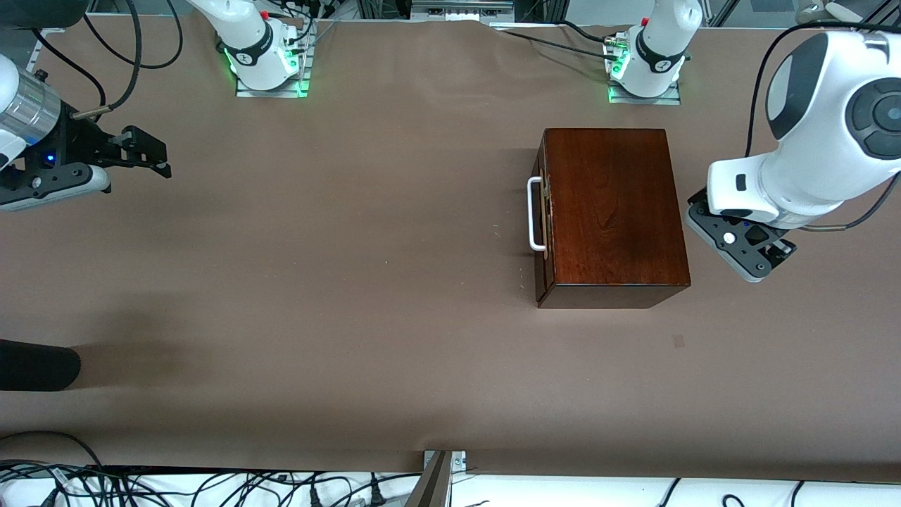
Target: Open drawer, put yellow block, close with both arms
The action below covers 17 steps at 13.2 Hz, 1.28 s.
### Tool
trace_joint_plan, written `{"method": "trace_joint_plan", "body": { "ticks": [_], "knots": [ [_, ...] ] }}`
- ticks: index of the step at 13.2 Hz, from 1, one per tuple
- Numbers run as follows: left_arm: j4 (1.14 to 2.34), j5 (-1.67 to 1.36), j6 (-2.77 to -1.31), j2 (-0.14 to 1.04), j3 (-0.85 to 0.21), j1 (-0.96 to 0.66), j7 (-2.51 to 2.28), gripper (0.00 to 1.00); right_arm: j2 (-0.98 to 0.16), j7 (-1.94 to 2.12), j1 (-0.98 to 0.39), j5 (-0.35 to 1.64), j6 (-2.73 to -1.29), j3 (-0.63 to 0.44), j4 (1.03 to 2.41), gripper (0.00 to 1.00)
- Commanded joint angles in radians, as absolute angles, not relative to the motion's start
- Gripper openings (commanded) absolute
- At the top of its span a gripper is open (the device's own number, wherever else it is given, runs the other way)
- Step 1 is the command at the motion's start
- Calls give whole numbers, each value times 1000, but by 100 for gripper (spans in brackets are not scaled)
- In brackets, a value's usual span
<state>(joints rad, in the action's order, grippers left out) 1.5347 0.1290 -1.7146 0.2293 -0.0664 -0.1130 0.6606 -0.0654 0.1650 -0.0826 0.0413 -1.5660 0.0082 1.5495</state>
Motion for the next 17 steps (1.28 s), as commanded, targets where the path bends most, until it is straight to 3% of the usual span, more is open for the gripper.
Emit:
{"method": "trace_joint_plan", "body": {
  "ticks": [1,4,7,17],
  "knots": [
    [1605,89,-1743,134,-69,-97,469,100,-52,150,-69,26,-1552,23,1548,100],
    [1649,61,-1741,40,-69,-61,-11,100,-52,152,-69,26,-1551,23,1548,100],
    [1729,13,-1740,-49,-69,1,-37,100,-52,153,-69,26,-1551,23,1548,100],
    [1762,9,-1677,-89,-31,-40,-31,100,-52,152,-69,26,-1548,23,1548,100]
  ]
}}
